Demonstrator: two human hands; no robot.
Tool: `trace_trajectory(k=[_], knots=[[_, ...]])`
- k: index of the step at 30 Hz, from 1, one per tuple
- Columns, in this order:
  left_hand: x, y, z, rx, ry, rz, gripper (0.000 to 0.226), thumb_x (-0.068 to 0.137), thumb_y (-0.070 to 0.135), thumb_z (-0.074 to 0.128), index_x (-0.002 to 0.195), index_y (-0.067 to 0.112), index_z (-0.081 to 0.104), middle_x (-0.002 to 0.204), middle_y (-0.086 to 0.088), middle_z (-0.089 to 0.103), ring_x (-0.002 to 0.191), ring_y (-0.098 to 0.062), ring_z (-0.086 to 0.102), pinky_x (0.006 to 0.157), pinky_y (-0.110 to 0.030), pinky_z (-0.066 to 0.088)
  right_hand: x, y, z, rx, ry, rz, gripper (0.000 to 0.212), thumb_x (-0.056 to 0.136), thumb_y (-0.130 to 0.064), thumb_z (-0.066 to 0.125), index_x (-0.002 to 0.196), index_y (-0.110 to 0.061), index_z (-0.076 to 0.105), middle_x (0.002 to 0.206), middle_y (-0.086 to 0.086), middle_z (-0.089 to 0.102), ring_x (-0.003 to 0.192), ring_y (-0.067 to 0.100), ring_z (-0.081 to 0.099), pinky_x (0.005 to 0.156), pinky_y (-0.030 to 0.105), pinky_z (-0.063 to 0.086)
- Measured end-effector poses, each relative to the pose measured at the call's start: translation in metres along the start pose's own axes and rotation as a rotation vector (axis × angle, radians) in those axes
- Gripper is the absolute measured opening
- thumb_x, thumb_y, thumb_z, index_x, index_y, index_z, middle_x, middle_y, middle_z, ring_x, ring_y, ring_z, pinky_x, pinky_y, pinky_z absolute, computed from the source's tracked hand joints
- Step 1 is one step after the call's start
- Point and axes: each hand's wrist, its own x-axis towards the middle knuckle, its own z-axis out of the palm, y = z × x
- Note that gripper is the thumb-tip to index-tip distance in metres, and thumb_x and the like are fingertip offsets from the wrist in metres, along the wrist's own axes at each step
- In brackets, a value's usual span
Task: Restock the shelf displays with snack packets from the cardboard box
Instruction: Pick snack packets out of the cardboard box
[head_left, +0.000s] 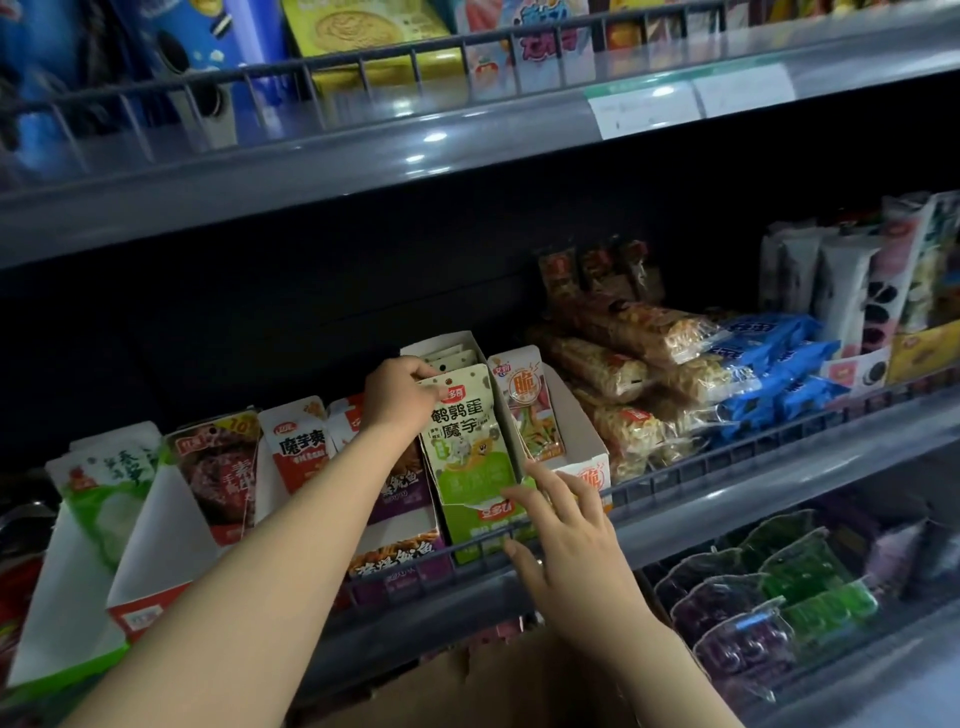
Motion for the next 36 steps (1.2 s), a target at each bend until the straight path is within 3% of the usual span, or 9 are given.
trace_trajectory(k=[4,7,11,14,19,23,28,32,36], knots=[[0.006,-0.001,0.005,-0.067,0.112,-0.009,0.011,0.089,0.016,0.065,0.096,0.009,0.069,0.105,-0.006,0.068,0.083,-0.008,0.052,0.071,-0.02,0.039,0.001,0.0,-0.001,-0.021,0.018,-0.004,0.042,0.075,-0.043,0.057,0.114,-0.032,0.051,0.133,-0.009,0.05,0.116,0.016,0.035,0.085,0.037,0.052],[0.006,-0.003,0.01,-0.047,0.105,0.026,0.012,0.092,0.013,0.058,0.092,0.009,0.07,0.104,-0.003,0.069,0.077,-0.004,0.052,0.06,-0.012,0.036,0.001,0.0,-0.001,-0.012,0.013,-0.006,0.042,0.076,-0.044,0.056,0.116,-0.031,0.051,0.134,-0.009,0.049,0.117,0.015,0.034,0.088,0.037,0.051],[0.008,-0.004,0.012,-0.034,0.077,0.041,0.023,0.096,0.008,0.048,0.111,0.008,0.066,0.117,-0.009,0.063,0.1,-0.016,0.059,0.079,-0.02,0.042,0.0,0.001,-0.001,-0.012,-0.005,0.001,0.043,0.078,-0.044,0.055,0.119,-0.031,0.049,0.138,-0.008,0.047,0.12,0.016,0.031,0.09,0.039,0.049],[0.007,-0.005,0.014,0.002,0.09,0.054,0.025,0.094,0.008,0.05,0.116,0.012,0.062,0.125,-0.011,0.055,0.112,-0.024,0.056,0.084,-0.022,0.042,-0.001,0.0,-0.002,-0.023,-0.012,0.002,0.044,0.076,-0.044,0.056,0.118,-0.031,0.05,0.136,-0.008,0.049,0.119,0.016,0.033,0.088,0.038,0.051],[0.0,-0.002,0.015,0.057,0.096,0.112,0.028,0.094,0.009,0.051,0.122,0.009,0.058,0.131,-0.009,0.043,0.121,-0.022,0.046,0.089,-0.016,0.031,0.0,0.0,-0.002,0.003,-0.041,0.01,0.045,0.078,-0.043,0.054,0.121,-0.032,0.047,0.14,-0.007,0.046,0.121,0.017,0.03,0.092,0.04,0.048],[-0.009,-0.002,0.018,0.098,0.06,0.16,0.032,0.094,0.013,0.051,0.126,0.008,0.055,0.136,-0.007,0.041,0.131,-0.021,0.032,0.104,-0.024,0.027,0.0,0.0,-0.003,0.029,-0.068,0.018,0.045,0.08,-0.042,0.053,0.123,-0.031,0.047,0.142,-0.006,0.043,0.123,0.017,0.027,0.096,0.042,0.045],[-0.036,-0.005,0.019,0.066,0.095,0.243,0.035,0.094,0.015,0.05,0.129,0.011,0.052,0.14,-0.001,0.039,0.134,-0.015,0.029,0.108,-0.022,0.019,0.0,-0.001,-0.006,0.043,-0.108,0.015,0.048,0.084,-0.041,0.053,0.13,-0.03,0.045,0.147,-0.006,0.037,0.127,0.018,0.025,0.101,0.043,0.04],[-0.076,-0.01,0.01,0.049,0.125,0.341,0.037,0.095,0.017,0.048,0.132,0.016,0.051,0.145,0.004,0.038,0.137,-0.008,0.024,0.112,-0.024,0.016,-0.001,-0.004,-0.019,0.086,-0.23,0.02,0.057,0.094,-0.039,0.05,0.145,-0.034,0.027,0.156,-0.013,0.012,0.137,0.015,0.008,0.114,0.035,0.017],[-0.132,-0.02,-0.003,-0.004,0.13,0.319,0.039,0.095,0.012,0.049,0.133,0.018,0.051,0.146,0.007,0.037,0.138,-0.007,0.024,0.115,-0.028,0.02,-0.008,-0.015,-0.033,0.162,-0.204,-0.047,0.054,0.093,-0.034,0.054,0.143,-0.029,0.035,0.15,-0.009,0.026,0.134,0.013,0.014,0.109,0.027,0.014]])
